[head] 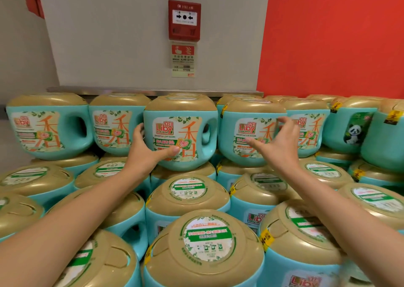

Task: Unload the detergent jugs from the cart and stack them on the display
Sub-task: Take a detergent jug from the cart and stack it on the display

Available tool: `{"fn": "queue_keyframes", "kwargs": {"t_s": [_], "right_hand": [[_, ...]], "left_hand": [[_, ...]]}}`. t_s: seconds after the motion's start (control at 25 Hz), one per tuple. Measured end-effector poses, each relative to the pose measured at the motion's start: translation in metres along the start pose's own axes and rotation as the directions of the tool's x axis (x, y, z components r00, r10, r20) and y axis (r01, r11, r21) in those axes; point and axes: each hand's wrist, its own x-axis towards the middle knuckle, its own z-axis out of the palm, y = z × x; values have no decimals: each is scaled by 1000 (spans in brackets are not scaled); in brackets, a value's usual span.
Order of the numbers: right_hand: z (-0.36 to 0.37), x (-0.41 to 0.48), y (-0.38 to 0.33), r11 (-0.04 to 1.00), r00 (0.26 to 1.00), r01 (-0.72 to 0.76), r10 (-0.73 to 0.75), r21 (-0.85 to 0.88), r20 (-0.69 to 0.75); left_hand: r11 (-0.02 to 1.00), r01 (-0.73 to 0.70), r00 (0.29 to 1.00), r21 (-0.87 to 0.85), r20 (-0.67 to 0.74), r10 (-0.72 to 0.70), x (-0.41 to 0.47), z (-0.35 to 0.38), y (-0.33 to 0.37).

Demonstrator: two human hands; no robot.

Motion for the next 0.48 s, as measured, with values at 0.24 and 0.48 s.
{"fn": "queue_keyframes", "kwargs": {"t_s": [0.24, 0.48], "right_hand": [[12, 5, 24, 979, 977, -150, 126, 135, 173], [16, 7, 28, 983, 982, -130, 110, 129, 157]], "left_hand": [[994, -54, 998, 92, -31, 57, -3, 3, -2], [993, -69, 995, 96, -70, 76, -5, 6, -6]]}}
